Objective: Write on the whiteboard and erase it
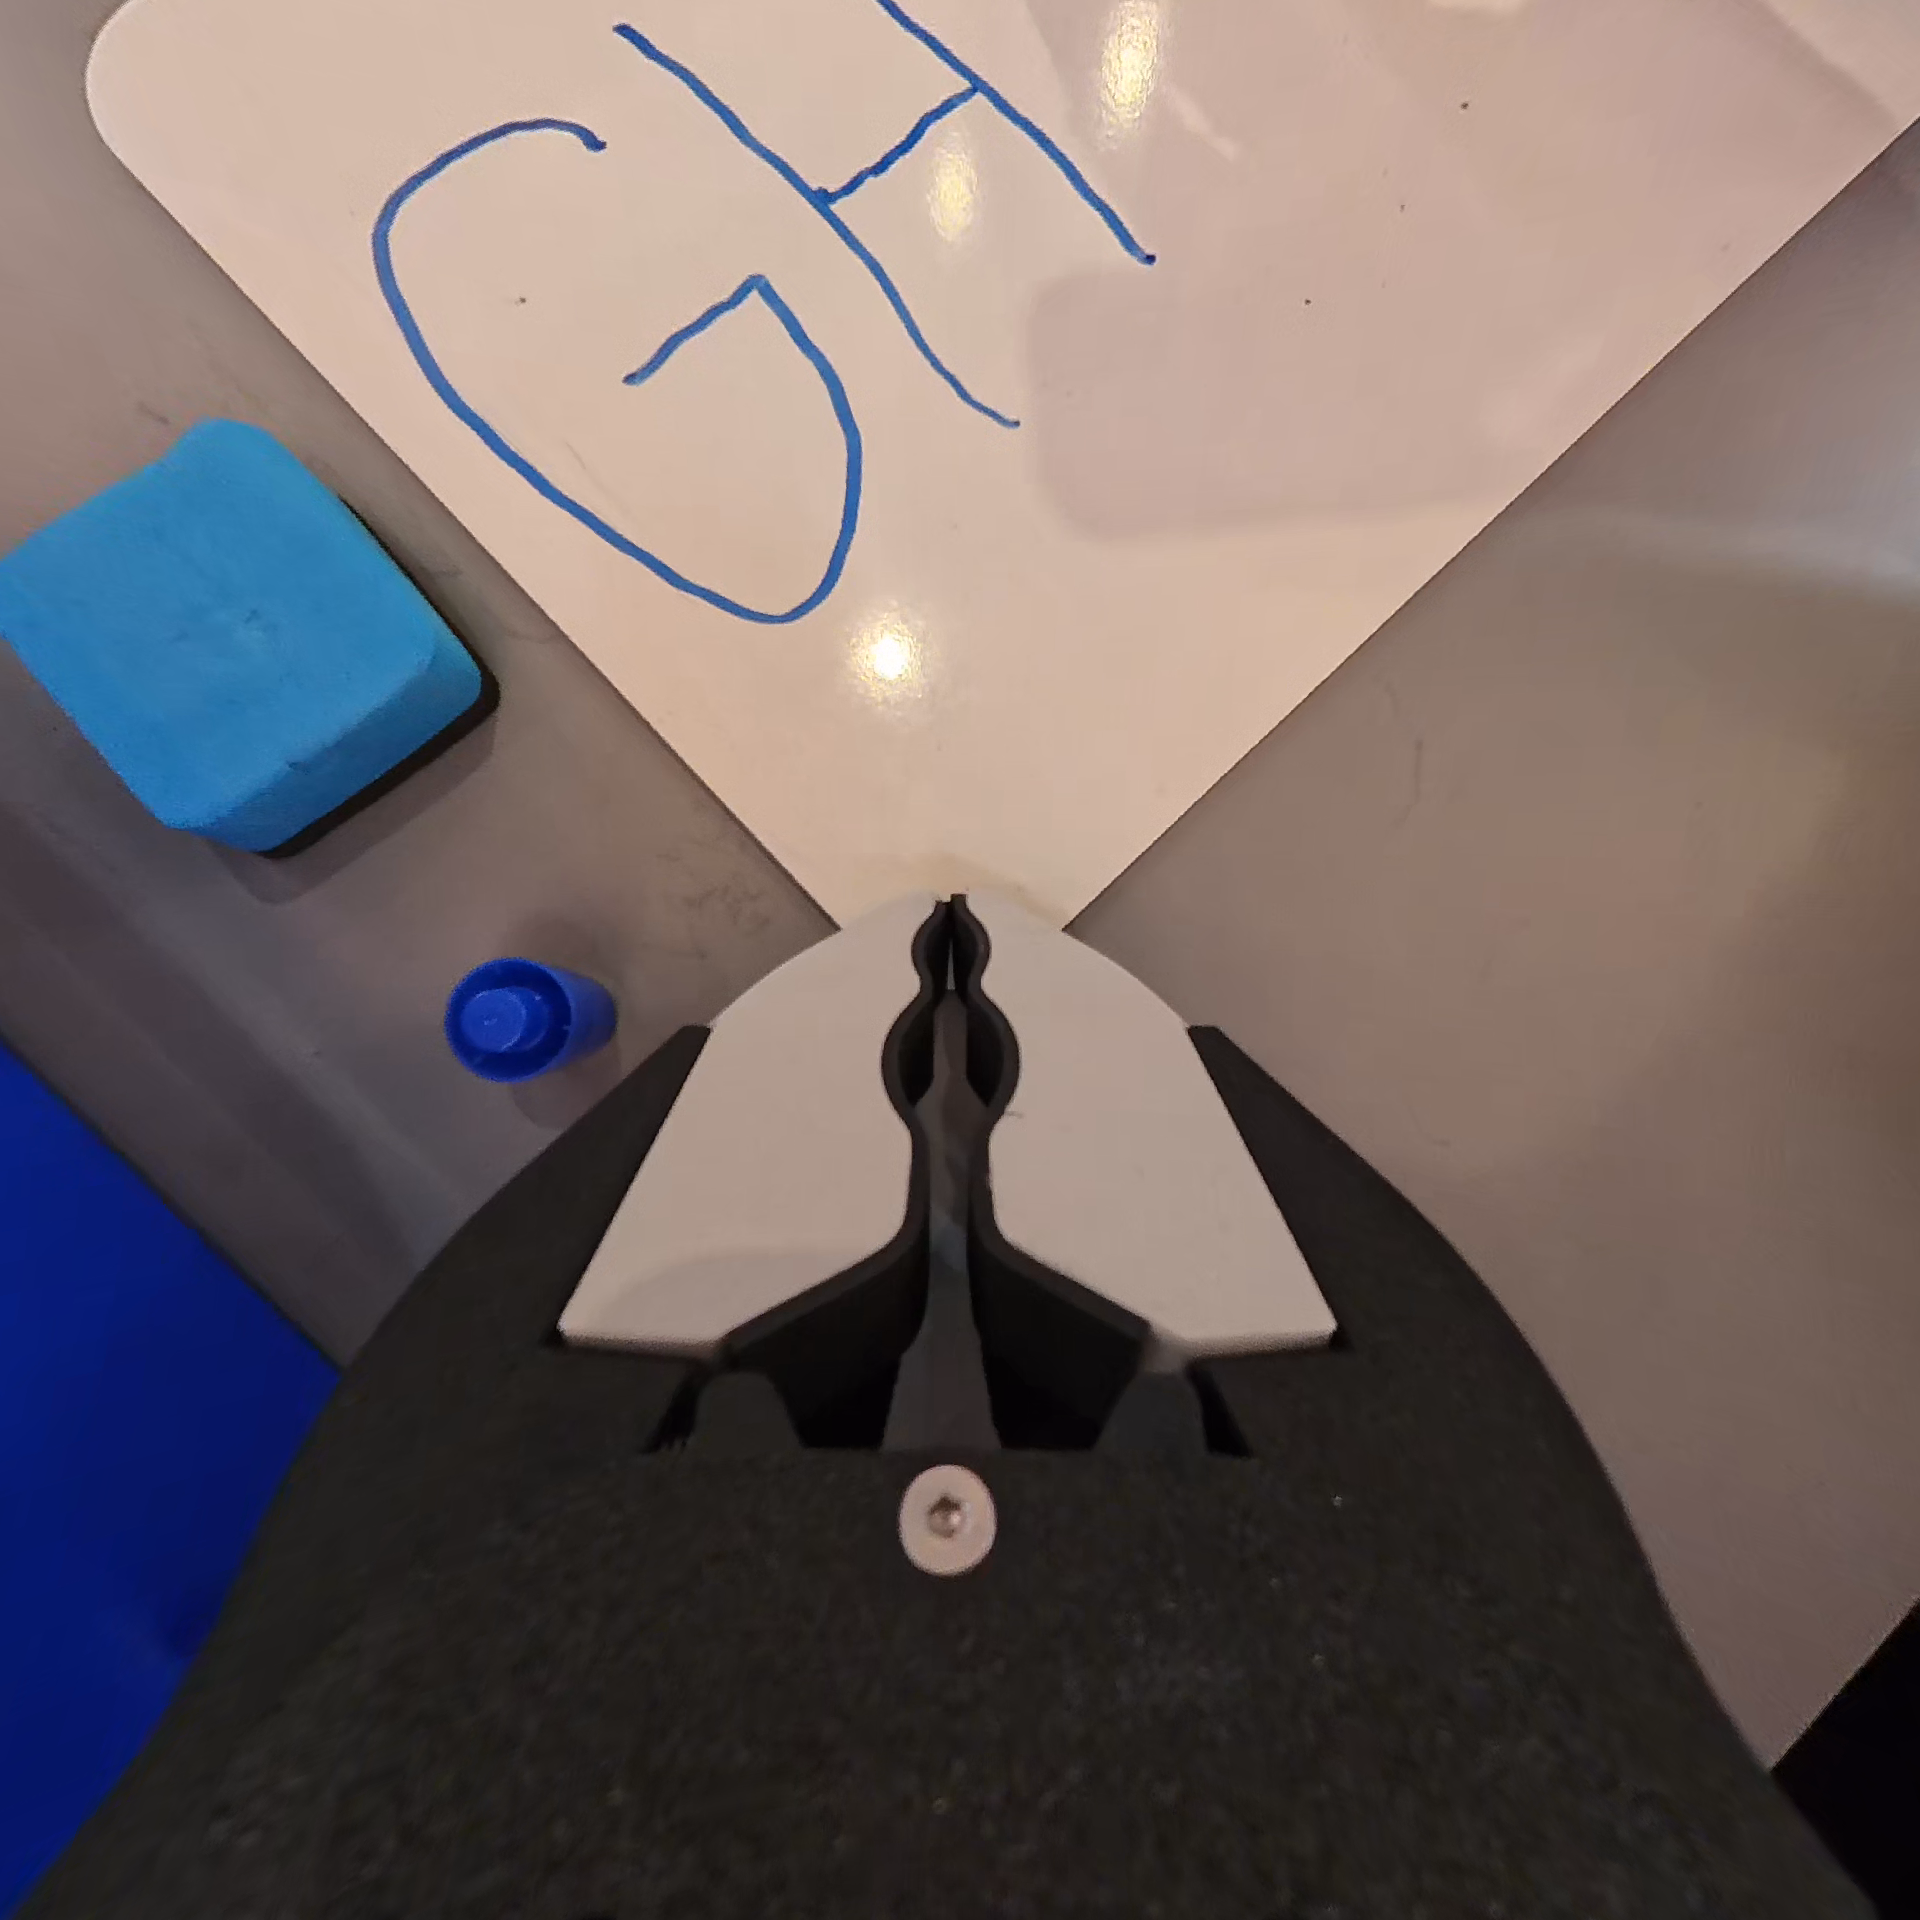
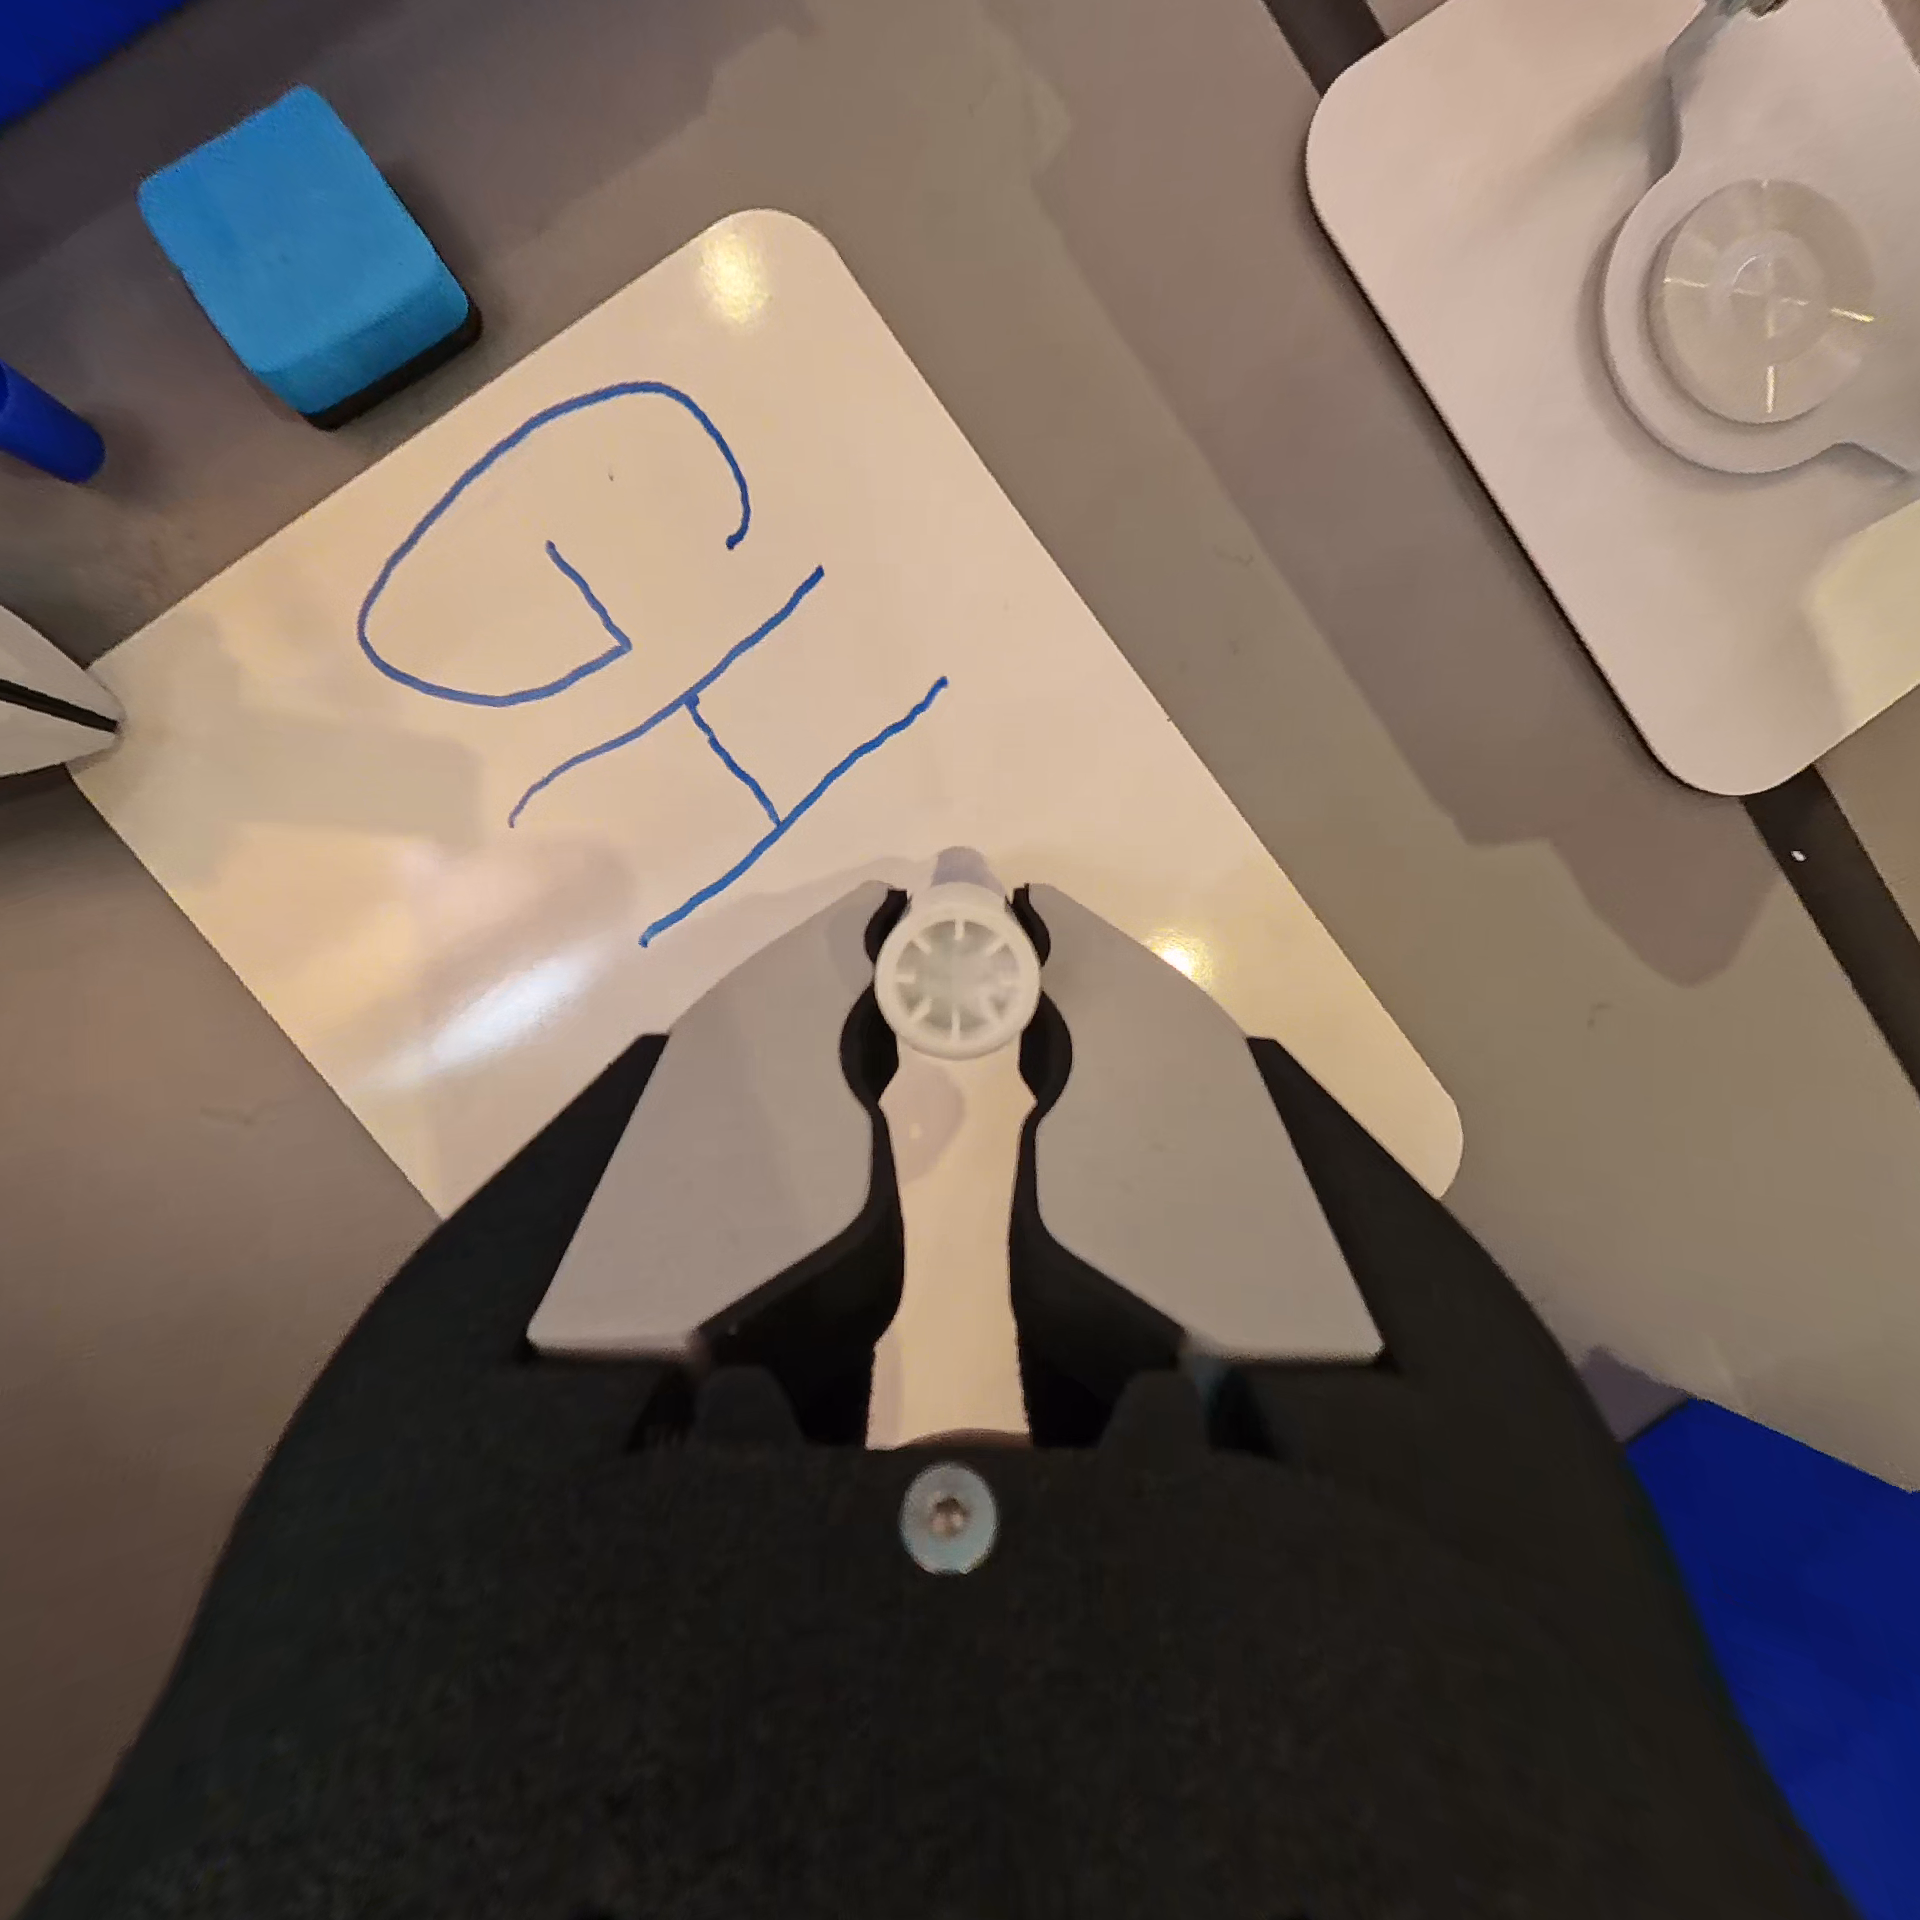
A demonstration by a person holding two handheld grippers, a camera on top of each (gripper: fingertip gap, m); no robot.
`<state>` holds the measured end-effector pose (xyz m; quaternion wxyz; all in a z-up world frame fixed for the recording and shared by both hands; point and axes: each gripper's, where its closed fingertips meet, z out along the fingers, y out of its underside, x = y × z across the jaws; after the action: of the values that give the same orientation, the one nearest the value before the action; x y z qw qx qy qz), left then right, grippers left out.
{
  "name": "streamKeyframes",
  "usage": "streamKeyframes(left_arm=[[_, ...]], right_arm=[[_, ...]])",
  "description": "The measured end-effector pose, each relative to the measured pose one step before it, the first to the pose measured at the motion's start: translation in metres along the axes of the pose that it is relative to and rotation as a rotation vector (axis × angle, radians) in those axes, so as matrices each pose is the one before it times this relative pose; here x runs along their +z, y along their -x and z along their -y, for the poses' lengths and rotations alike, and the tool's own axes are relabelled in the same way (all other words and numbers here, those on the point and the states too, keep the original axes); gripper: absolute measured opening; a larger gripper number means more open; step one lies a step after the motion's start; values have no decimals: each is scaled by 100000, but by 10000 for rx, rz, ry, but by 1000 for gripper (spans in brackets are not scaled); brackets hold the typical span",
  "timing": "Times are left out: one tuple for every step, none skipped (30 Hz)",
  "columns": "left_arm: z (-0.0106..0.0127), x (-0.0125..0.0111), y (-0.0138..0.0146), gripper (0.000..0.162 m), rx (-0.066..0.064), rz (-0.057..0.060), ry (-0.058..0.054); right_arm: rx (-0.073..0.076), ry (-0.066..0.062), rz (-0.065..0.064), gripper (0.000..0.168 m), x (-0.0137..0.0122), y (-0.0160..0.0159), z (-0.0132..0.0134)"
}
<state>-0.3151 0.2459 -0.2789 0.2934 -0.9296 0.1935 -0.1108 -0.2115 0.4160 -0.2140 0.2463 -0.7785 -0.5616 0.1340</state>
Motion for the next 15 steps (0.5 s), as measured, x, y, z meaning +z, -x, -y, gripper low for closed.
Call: streamKeyframes(left_arm=[[-1, 5, -2, 0, -18, -34, -4], [16, -1, 8, 0, -40, -40, -7], [22, 15, 0, 0, -39, -41, -14], [19, 15, 5, 0, -21, -30, -13], [24, 9, 1, 0, -13, -19, -13], [8, 0, 5, 0, -10, -18, -1], [4, 1, -5, 0, -9, -9, 1], [0, -1, -1, 0, 1, 2, -6], [-9, -6, -4, 0, 2, -1, 1], [-19, -9, -17, 0, 3, -5, 11], [-13, -6, -6, 0, 16, -3, 6], [-16, -10, -13, 0, 5, -9, 7], [-10, -5, -16, 0, -1, -12, 7], [-14, -10, 2, 0, 5, -5, 3], [-20, -15, -4, 0, 5, -3, -4]], right_arm=[[-29, -81, -37, 20, 80, 3, 113], [8, -130, -9, 20, 38, 14, 218], [29, -79, -8, 20, 44, -24, 189], [-3, -23, -17, 20, 72, -55, 145], [-28, 14, -4, 20, 118, -15, 136], [-24, 8, -29, 20, 138, -51, 148], [-28, 58, -33, 20, 171, -63, 78], [-56, 91, -29, 20, 181, -47, 40], [-66, 67, -91, 20, 165, -124, 65], [-74, 67, -123, 20, 140, -159, 51], [-74, 83, -45, 20, 121, -43, 5], [-42, 60, -1, 20, 124, 5, 8], [-22, 35, -1, 20, 100, 18, -7], [-30, 64, 31, 20, 110, 66, -67], [-32, 39, 2, 20, 50, 30, -65]])
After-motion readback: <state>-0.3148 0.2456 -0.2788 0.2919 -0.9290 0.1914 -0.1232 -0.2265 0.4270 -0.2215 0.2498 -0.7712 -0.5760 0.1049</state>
